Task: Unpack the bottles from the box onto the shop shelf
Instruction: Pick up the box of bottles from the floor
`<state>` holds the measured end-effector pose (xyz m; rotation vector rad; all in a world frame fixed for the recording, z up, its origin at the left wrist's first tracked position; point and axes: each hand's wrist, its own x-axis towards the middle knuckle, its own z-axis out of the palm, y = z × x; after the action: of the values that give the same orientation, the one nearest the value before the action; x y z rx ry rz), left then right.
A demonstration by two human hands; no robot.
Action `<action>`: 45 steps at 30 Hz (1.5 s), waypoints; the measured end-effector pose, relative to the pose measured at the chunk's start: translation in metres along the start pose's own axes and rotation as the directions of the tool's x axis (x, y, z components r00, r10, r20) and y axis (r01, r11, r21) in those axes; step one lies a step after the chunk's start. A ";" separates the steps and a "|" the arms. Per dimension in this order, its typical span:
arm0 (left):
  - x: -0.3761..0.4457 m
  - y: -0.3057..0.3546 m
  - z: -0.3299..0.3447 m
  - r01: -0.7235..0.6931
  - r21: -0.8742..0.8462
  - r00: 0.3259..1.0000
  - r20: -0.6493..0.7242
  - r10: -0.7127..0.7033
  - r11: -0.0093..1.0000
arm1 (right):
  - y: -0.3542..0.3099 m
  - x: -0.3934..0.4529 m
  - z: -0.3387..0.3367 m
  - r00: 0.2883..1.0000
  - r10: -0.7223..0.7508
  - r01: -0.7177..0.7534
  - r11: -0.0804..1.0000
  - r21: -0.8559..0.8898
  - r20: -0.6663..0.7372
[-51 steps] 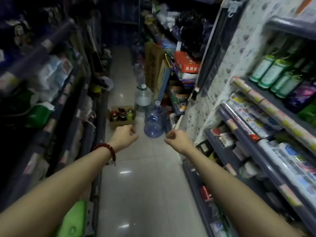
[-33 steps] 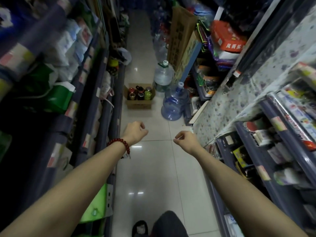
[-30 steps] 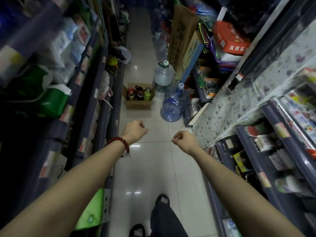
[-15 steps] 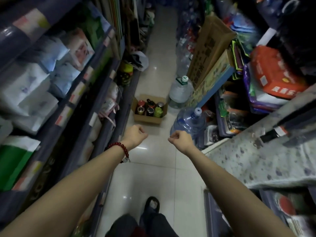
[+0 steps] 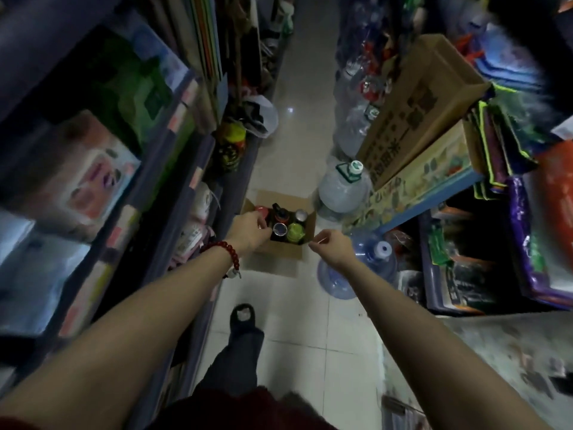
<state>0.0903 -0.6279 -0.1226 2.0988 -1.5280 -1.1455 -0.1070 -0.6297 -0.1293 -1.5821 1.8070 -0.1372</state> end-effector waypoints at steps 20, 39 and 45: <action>0.310 0.057 -0.007 0.141 0.002 0.988 0.069 -0.141 0.990 | 0.001 0.297 -0.054 0.986 0.162 -0.167 0.980 0.112 0.048; 0.488 -0.171 0.145 0.229 -0.085 0.969 0.113 -0.219 0.970 | 0.148 0.465 0.169 0.960 0.263 -0.226 0.928 0.295 -0.091; 0.498 -0.242 0.197 0.292 -0.218 0.956 0.083 -0.281 0.931 | 0.213 0.487 0.233 0.904 0.384 -0.311 0.891 0.331 -0.186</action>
<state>0.1599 -0.9419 -0.6152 2.1936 -1.0685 -1.4100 -0.1437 -0.9300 -0.6244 -1.0455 2.1222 -0.4295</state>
